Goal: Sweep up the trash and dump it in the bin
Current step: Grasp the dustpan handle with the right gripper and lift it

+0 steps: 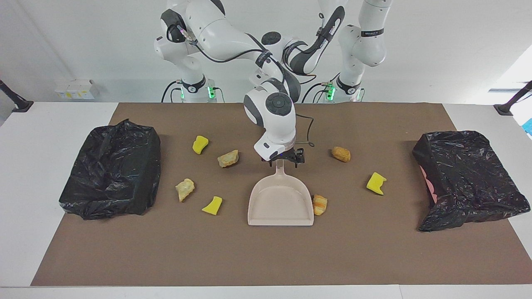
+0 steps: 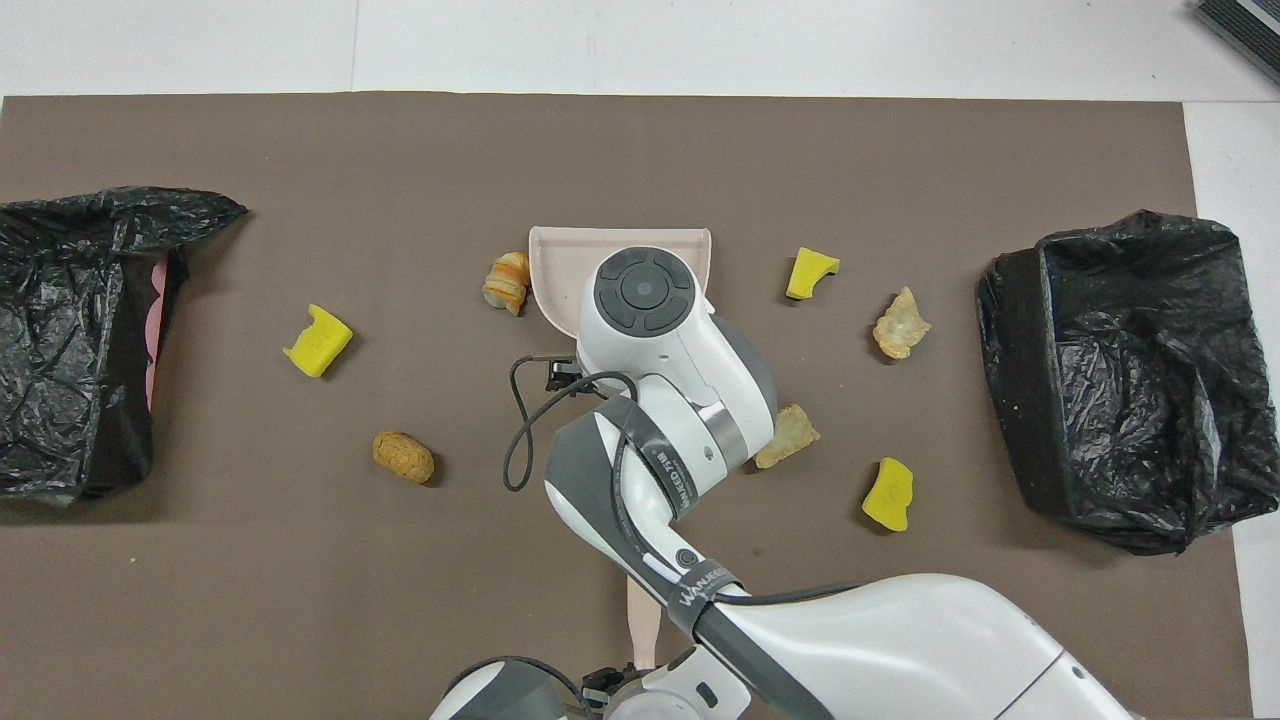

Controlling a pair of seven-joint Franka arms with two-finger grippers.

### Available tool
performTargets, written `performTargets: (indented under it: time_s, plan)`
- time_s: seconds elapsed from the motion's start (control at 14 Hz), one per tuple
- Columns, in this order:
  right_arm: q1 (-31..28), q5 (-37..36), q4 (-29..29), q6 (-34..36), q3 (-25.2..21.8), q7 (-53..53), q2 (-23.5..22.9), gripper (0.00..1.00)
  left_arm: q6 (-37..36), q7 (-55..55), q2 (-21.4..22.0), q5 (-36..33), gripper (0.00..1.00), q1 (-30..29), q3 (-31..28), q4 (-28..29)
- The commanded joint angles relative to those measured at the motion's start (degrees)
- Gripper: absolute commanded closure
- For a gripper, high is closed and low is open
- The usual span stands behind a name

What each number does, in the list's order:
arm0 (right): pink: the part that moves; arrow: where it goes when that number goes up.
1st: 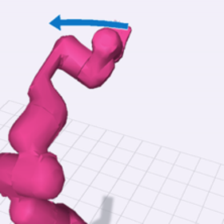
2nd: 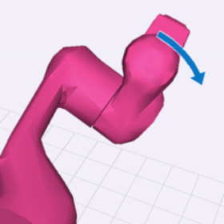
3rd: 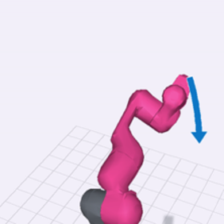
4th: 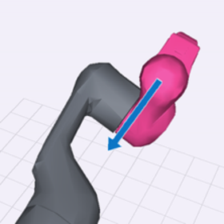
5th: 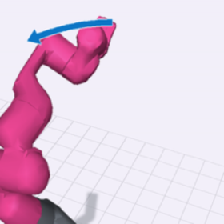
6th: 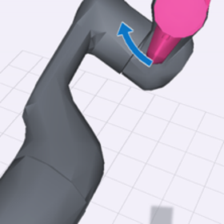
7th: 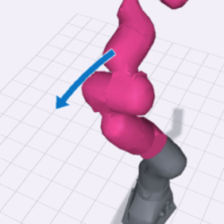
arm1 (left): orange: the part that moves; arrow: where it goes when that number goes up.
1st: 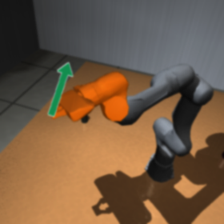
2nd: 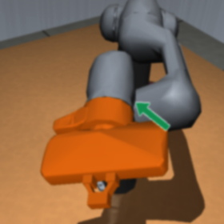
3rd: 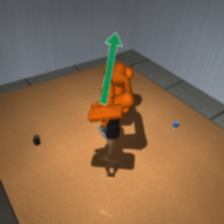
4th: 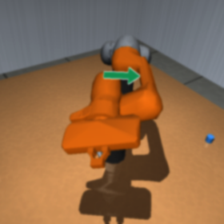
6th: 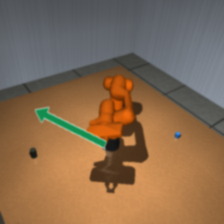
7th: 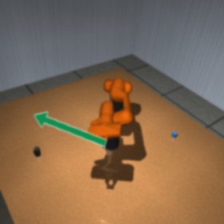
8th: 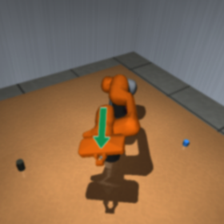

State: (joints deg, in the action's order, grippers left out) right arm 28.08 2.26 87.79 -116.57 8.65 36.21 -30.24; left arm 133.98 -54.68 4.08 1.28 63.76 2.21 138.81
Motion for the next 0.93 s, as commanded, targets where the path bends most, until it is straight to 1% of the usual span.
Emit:
performTargets:
  time_s: [0.0, 0.07, 0.29, 0.43, 0.57, 0.71, 0.79, 0.86]
  plan:
    - [-0.48, 0.73, 1.95, 1.17, 0.49, -2.11, 1.94, 0.31, -2.4, -1.13, 1.19, -0.14, 1.0, 0.49, -0.81, -0.3]
    - [-0.48, 0.81, 1.95, 1.34, 0.49, -2.46, 1.94, 0.5, -2.93, -1.13, 1.19, -0.14, 1.0, 0.23, -0.81, -0.3]
    - [-0.48, 1.51, 2.21, 1.7, 0.49, -2.46, 2.12, 0.93, -5.03, -1.13, 2.06, -0.14, 1.0, -0.64, -0.98, -0.3]
    - [-0.48, 0.56, 2.03, 2.31, 0.41, -2.81, 2.12, 1.0, -7.4, -0.7, 3.12, -0.14, 1.0, -2.14, -0.98, -0.39]
    - [-0.48, 0.46, 1.86, 1.44, 0.32, -8.32, 2.21, 1.0, -9.34, -0.26, 3.82, -0.14, 1.0, -3.63, -1.51, -0.56]
    - [-1.88, 0.29, 1.68, 1.26, 0.14, -12.29, 2.99, 1.0, -12.85, 0.88, 4.18, -0.14, 1.0, -5.39, -1.51, -0.83]
    - [-2.84, 0.29, 1.33, 1.43, -0.03, -14.31, 3.35, 1.0, -14.0, 1.58, 4.44, -0.14, 1.0, -7.22, -1.51, -0.83]
    - [-4.59, -0.06, 0.63, 1.96, 0.05, -16.24, 4.13, 1.0, -14.88, 2.37, 4.7, -0.14, 1.0, -8.29, -1.51, -0.83]
